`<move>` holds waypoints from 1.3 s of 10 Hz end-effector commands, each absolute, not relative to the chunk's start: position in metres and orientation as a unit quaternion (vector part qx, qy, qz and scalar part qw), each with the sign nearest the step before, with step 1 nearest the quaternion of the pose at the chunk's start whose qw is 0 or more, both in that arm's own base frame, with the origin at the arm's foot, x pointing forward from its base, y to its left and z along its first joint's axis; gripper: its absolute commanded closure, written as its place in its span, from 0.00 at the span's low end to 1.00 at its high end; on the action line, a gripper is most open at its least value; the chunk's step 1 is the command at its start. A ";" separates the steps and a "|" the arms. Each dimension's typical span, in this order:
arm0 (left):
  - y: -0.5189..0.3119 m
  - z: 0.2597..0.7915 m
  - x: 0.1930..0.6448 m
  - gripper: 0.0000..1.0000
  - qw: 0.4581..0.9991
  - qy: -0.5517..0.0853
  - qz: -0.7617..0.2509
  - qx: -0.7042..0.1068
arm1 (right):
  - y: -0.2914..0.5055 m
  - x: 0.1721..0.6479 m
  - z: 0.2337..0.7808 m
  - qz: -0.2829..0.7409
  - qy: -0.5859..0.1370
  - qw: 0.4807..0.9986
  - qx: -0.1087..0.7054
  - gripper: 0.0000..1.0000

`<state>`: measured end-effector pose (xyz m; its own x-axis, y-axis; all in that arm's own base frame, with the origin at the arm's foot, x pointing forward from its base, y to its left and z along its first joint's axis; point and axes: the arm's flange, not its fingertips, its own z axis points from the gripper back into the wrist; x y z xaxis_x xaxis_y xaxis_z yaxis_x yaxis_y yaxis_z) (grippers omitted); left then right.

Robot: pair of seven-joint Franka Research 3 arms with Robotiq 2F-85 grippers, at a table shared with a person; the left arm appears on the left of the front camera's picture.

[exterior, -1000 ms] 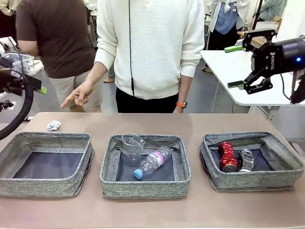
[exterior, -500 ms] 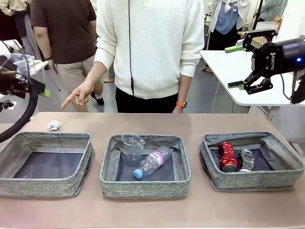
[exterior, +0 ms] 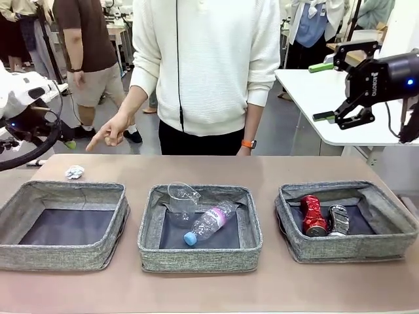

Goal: Sort the waste into the appropriate baskets.
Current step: Pick up the waste item pointed out by the person.

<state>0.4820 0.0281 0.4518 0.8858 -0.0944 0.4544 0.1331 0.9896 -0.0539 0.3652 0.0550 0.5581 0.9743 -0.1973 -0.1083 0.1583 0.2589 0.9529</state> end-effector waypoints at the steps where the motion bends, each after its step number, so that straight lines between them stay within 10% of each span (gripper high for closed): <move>1: 0.041 0.463 0.501 0.00 0.973 -0.220 -0.047 -0.049 | 0.057 0.366 0.562 -0.117 -0.014 0.783 0.611 0.00; 13: 0.070 0.376 0.576 0.00 0.984 -0.162 -0.036 -0.068 | 0.057 0.366 0.562 -0.117 -0.014 0.783 0.611 0.00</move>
